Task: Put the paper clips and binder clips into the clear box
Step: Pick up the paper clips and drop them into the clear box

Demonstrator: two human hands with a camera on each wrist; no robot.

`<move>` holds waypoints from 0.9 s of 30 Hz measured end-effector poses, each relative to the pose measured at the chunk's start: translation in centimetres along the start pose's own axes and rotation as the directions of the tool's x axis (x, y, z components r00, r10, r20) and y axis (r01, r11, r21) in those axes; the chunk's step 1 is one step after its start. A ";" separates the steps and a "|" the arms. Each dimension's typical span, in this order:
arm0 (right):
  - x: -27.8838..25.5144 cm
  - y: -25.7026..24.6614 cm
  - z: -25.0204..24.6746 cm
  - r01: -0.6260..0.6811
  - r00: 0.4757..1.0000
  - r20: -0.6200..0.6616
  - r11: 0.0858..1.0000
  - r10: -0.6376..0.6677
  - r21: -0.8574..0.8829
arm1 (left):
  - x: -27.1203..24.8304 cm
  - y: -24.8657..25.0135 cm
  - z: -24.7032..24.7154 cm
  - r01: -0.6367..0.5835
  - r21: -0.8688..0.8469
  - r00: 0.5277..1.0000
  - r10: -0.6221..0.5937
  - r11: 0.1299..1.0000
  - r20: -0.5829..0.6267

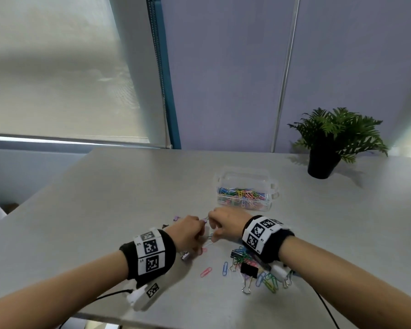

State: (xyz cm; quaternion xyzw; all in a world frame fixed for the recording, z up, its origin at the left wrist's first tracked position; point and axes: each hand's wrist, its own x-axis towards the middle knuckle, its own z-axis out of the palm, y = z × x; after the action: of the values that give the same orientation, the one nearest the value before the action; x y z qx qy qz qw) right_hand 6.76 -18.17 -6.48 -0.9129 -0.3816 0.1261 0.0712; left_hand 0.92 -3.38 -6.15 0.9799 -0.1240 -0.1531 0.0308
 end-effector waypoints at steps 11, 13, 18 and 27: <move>-0.8 0.7 -0.2 0.030 0.998 0.045 0.999 -0.032 0.036 | 0.5 0.2 0.4 -0.010 -0.027 1.000 0.010 1.000 -0.006; -1.7 1.1 -0.4 0.033 0.999 0.039 0.999 -0.033 0.016 | 0.5 0.5 0.2 -0.013 0.007 1.000 0.013 1.000 0.026; -3.3 1.7 -0.5 -0.009 1.000 0.027 0.999 0.008 0.033 | 0.1 2.1 0.0 -0.039 0.129 0.999 0.038 0.991 0.008; -3.3 1.9 -0.1 -0.066 0.997 0.039 0.997 0.065 0.035 | -1.3 1.5 -0.3 -0.041 -0.038 0.999 0.041 0.998 -0.010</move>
State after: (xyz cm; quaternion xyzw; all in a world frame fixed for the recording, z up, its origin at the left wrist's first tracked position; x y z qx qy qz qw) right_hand 5.84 -21.85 -6.23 -0.9209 -0.3503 0.1526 0.0764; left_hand -0.54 -4.50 -5.36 0.9771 -0.1410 -0.1504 0.0530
